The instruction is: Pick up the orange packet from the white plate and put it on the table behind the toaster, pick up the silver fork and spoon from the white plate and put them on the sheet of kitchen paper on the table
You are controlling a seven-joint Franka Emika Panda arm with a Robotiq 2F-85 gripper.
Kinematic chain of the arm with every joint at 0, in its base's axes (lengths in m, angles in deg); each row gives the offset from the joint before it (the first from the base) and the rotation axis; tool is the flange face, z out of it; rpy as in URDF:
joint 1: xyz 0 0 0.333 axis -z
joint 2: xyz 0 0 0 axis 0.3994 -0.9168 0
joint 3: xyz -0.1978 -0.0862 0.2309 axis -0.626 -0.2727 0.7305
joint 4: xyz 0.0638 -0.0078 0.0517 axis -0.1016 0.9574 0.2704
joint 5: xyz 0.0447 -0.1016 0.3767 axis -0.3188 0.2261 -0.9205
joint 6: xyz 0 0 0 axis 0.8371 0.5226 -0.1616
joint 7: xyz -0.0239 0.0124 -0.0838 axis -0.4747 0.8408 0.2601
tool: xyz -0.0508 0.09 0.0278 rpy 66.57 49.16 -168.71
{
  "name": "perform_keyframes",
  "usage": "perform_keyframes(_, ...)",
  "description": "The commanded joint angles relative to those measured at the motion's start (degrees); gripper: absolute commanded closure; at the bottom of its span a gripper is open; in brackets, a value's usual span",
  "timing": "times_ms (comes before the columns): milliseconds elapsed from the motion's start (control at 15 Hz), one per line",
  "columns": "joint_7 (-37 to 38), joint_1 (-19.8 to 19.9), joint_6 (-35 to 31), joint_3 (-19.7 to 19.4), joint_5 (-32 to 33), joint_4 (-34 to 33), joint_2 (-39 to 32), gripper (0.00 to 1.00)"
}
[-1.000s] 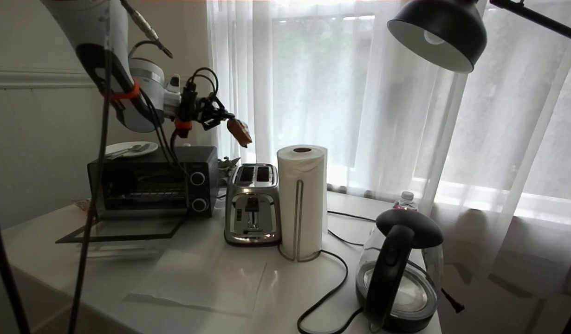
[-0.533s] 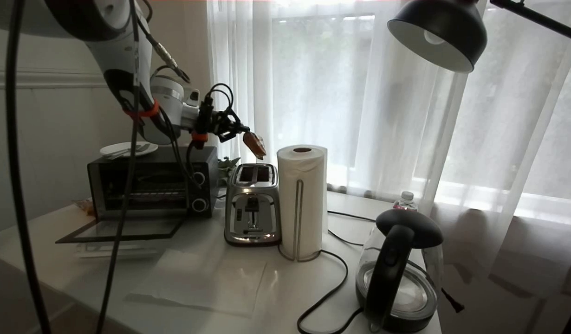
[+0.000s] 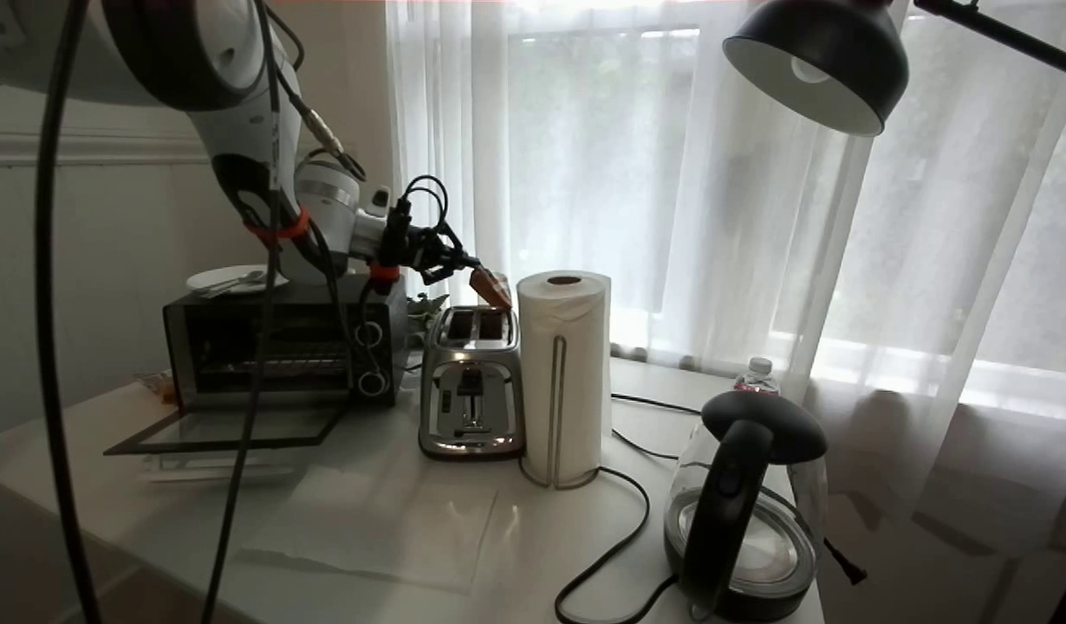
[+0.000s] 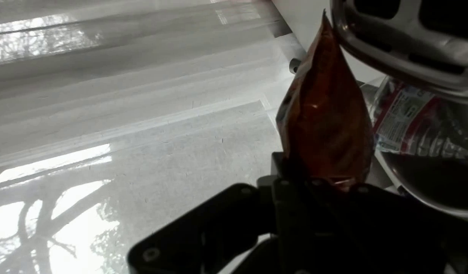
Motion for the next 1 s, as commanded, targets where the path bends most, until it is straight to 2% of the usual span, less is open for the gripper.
perform_keyframes(0, -2.5, -0.5, 1.4, -0.4, -2.3, -2.5, -1.8, 0.81)
perform_keyframes(67, -2.9, -0.4, 1.1, -0.3, -2.6, -2.5, -1.8, 0.71)
perform_keyframes(200, -3.8, -0.4, 1.1, -0.2, -3.5, -3.0, -1.9, 0.60)
perform_keyframes(400, -6.4, -0.4, 0.8, 0.2, -6.2, -3.8, -1.3, 0.38)
perform_keyframes(733, -16.3, -0.6, 2.9, 1.9, -16.9, -5.6, 0.6, 0.03)
perform_keyframes(933, -25.3, -1.3, 6.9, 2.7, -25.9, -7.6, 2.1, 0.00)
